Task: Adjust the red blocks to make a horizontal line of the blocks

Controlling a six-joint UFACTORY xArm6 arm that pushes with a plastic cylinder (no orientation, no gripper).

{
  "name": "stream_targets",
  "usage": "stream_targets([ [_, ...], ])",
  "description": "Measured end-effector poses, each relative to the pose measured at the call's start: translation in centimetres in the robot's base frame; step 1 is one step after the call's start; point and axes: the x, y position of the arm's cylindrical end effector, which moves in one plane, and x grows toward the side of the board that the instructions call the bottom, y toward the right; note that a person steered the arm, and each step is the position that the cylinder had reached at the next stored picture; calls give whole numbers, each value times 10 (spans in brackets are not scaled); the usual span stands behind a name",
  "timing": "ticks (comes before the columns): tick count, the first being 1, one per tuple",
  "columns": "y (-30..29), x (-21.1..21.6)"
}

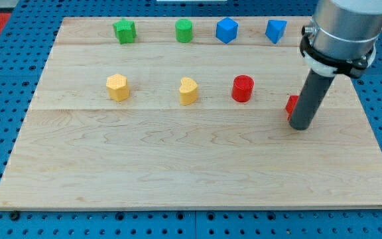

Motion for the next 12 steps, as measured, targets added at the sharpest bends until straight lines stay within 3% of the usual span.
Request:
stream_targets([
  [2, 0, -41],
  [3, 0, -41],
  [4, 7, -5],
  [5, 63, -4],
  [6, 122, -39],
  [7, 130, -84],
  [10, -19, -102],
  [12, -55, -119],
])
